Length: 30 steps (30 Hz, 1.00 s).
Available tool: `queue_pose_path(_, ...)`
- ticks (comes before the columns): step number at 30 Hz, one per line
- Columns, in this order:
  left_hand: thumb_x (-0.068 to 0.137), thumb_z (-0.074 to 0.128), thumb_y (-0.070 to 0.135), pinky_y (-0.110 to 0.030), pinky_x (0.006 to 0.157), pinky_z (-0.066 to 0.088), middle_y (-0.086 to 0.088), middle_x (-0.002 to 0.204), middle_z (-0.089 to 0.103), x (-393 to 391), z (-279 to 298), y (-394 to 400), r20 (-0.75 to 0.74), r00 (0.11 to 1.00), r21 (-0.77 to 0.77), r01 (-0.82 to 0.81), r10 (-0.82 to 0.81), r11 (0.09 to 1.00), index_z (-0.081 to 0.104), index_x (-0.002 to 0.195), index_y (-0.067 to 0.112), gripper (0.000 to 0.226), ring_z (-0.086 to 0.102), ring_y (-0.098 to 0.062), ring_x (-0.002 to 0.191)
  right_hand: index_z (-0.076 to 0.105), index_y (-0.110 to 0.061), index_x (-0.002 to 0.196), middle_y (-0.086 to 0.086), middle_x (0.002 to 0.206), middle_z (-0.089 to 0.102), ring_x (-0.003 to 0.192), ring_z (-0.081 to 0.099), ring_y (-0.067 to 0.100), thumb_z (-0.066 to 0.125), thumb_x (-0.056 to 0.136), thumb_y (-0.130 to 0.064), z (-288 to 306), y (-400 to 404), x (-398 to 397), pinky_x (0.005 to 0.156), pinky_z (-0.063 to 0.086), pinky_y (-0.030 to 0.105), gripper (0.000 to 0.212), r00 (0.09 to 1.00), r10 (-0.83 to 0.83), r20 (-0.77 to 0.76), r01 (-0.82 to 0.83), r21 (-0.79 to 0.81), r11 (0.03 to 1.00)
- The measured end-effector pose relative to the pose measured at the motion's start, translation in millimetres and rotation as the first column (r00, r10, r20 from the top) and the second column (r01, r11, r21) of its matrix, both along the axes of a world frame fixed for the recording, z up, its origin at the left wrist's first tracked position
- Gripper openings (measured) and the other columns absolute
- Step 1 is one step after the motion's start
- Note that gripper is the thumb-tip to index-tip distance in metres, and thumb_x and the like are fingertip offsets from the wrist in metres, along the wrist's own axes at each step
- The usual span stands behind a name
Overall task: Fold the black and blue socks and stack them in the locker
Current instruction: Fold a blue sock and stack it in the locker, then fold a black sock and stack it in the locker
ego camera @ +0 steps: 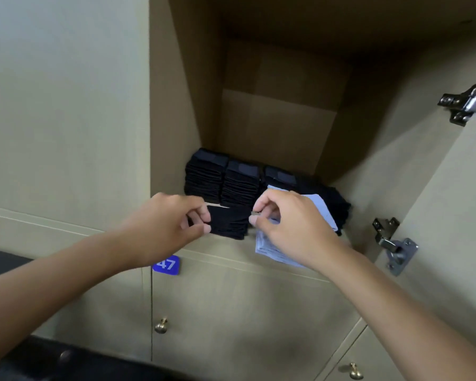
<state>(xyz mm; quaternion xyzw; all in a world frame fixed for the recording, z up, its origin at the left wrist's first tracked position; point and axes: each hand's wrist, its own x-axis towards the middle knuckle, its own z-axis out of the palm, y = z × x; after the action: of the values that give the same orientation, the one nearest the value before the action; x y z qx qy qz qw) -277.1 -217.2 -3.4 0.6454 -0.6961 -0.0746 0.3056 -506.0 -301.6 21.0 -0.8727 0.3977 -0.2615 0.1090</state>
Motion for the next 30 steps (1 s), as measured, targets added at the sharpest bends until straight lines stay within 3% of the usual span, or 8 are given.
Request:
queue_pose_path(3,0.093,0.069,0.036,-0.029,0.074,0.055,0.016,0.084,0.069,16,-1,14,0.070,0.998,0.037,0.000,-0.003,0.999,0.067,0.096,0.033,0.005,0.063,-0.005,0.079,0.060,-0.032,0.093,-0.013,0.079,0.065,0.084,0.056,0.006,0.068,0.093,-0.035,-6,11,15,0.076,0.053,0.038,0.008,0.996,0.085,-0.002,-0.084,0.053,0.995)
queue_pose_path(9,0.094,0.068,0.039,-0.027,0.079,0.053,0.018,0.084,0.068,49,2,45,0.157,0.986,0.118,-0.066,0.046,0.991,0.069,0.098,0.031,0.008,0.065,-0.004,0.083,0.062,-0.032,0.100,-0.013,0.083,0.064,0.078,0.058,0.007,0.069,0.092,-0.035,-20,30,47,0.075,0.054,0.039,0.010,0.967,0.249,-0.056,-0.243,0.105,0.964)
queue_pose_path(18,0.095,0.067,0.042,-0.035,0.089,0.052,0.013,0.095,0.067,114,-5,93,0.263,0.939,0.204,-0.280,0.223,0.938,0.069,0.101,0.030,0.014,0.062,-0.013,0.091,0.064,-0.034,0.099,-0.014,0.083,0.066,0.076,0.057,0.002,0.071,0.090,-0.039,-33,59,104,0.069,0.048,0.024,0.012,0.907,0.406,-0.110,-0.383,0.184,0.905)
queue_pose_path(25,0.094,0.067,0.032,-0.035,0.090,0.052,0.007,0.104,0.071,151,-7,148,0.201,0.910,0.206,-0.401,0.362,0.893,0.070,0.098,0.024,0.009,0.063,-0.014,0.095,0.067,-0.030,0.105,-0.012,0.085,0.065,0.076,0.058,0.006,0.071,0.090,-0.035,-37,87,156,0.083,0.052,0.035,0.016,0.857,0.502,-0.116,-0.471,0.219,0.854)
queue_pose_path(30,0.095,0.068,0.033,-0.031,0.089,0.049,0.005,0.101,0.070,180,-16,214,0.284,0.858,0.267,-0.500,0.429,0.823,0.071,0.105,0.019,0.017,0.062,-0.014,0.095,0.065,-0.033,0.106,-0.014,0.091,0.065,0.083,0.061,0.002,0.070,0.092,-0.037,-41,115,196,0.081,0.049,0.026,0.016,0.803,0.584,-0.118,-0.554,0.212,0.805)
